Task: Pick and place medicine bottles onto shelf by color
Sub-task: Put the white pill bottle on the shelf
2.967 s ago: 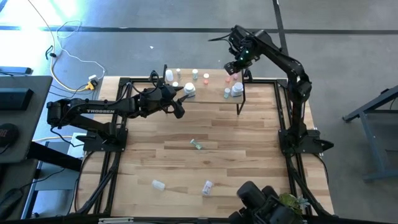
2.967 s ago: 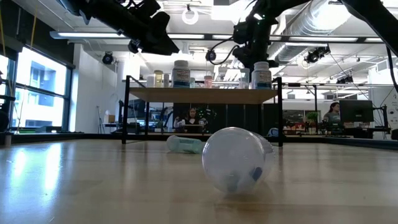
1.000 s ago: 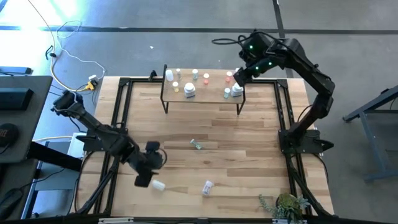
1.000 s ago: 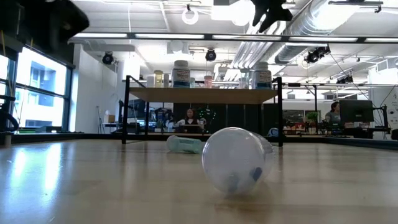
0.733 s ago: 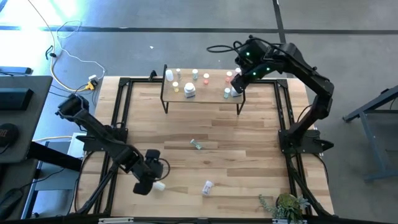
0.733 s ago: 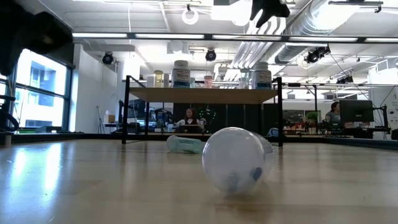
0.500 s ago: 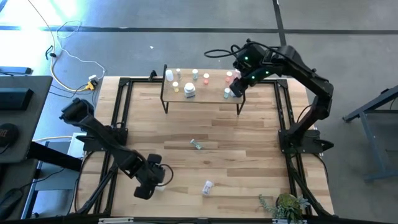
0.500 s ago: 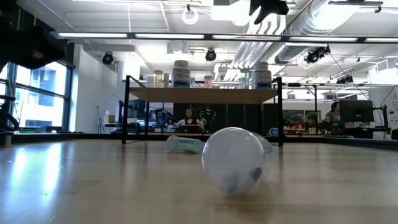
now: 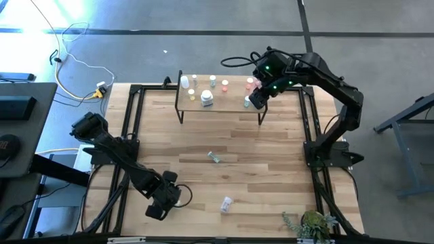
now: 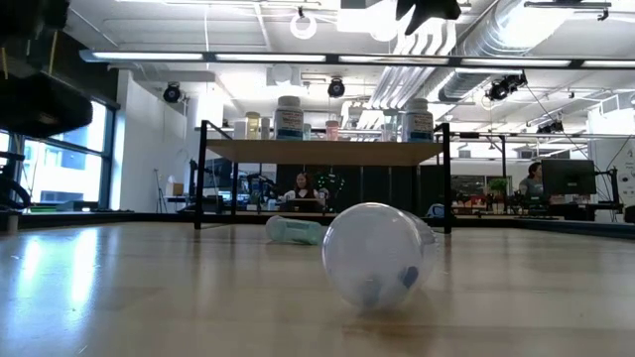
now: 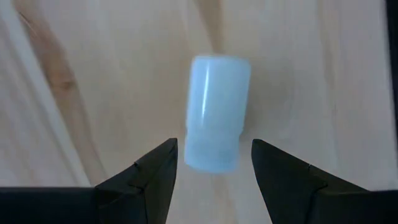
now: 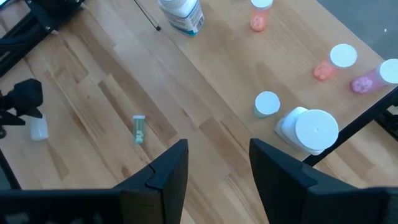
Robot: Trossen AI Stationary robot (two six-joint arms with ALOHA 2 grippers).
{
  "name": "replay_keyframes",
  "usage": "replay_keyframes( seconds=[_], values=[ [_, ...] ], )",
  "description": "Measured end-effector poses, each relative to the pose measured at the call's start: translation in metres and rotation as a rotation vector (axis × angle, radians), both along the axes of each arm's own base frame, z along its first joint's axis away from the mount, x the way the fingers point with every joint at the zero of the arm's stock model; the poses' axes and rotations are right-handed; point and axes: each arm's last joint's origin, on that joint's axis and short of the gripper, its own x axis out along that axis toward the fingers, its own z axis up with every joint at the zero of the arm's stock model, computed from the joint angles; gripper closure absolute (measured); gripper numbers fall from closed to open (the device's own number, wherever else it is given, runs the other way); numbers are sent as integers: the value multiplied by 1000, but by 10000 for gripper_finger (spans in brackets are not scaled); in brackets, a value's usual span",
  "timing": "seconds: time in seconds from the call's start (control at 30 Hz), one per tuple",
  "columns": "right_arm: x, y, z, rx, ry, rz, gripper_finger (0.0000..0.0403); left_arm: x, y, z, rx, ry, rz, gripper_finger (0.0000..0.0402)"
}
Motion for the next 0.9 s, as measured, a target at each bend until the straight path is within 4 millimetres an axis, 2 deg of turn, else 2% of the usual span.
replay_keyframes(
  seconds=[0.23, 0.43, 0.73, 0.9],
  values=[
    [0, 0, 0, 0, 0, -1, 241, 4, -4, -17, -4, 48, -7, 206],
    [0, 0, 0, 0, 0, -1, 241, 4, -4, -22, 13, 72, -6, 208],
    [0, 0, 0, 20, -7, -24, 241, 5, -4, -22, 11, 69, 5, 281],
    [3, 7, 0, 57, -18, -17, 241, 4, -3, -19, 13, 65, 23, 277]
  ],
)
